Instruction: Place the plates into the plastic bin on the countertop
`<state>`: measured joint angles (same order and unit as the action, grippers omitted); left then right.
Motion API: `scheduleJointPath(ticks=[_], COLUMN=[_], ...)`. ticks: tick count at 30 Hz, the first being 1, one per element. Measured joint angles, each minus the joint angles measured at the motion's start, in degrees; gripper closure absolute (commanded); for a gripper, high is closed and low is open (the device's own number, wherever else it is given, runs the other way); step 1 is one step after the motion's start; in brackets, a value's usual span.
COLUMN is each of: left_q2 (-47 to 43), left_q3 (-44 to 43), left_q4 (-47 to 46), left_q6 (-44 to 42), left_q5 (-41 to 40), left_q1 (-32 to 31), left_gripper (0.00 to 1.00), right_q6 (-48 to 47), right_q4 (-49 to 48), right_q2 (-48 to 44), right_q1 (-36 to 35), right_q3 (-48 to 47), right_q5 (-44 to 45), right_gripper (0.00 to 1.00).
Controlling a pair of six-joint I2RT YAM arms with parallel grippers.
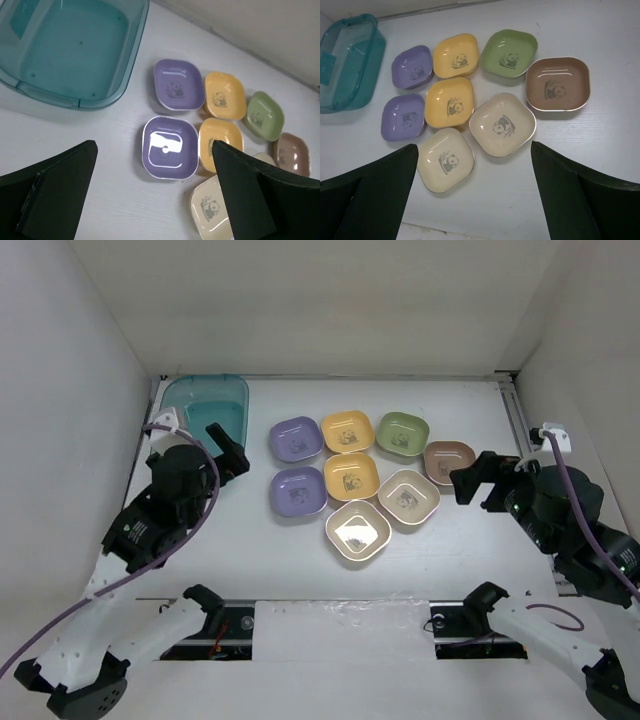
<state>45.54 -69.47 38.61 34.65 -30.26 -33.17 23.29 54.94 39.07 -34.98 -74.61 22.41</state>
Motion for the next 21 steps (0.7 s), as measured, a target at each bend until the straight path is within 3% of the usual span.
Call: scheduleJointPath(ticks=[14, 21], left_q2=[4.94, 15.74], left_q3=[20.46, 25.38], left_q4=[-1.99, -8.31], left_q6=[10.01, 15.04], left_q5=[9.57, 9.99], left_q1=[-0.92, -2.43], left_gripper=[0.00, 0.00], right_q6=[-1.11, -1.29], right_q4=[-0.04, -0.52], right_q2=[-1.29, -1.18], right_q1=[0.00, 0.00], right_q3=[2.51, 3.19], right_q5=[-3.74, -5.16], right_gripper=[0.00, 0.00])
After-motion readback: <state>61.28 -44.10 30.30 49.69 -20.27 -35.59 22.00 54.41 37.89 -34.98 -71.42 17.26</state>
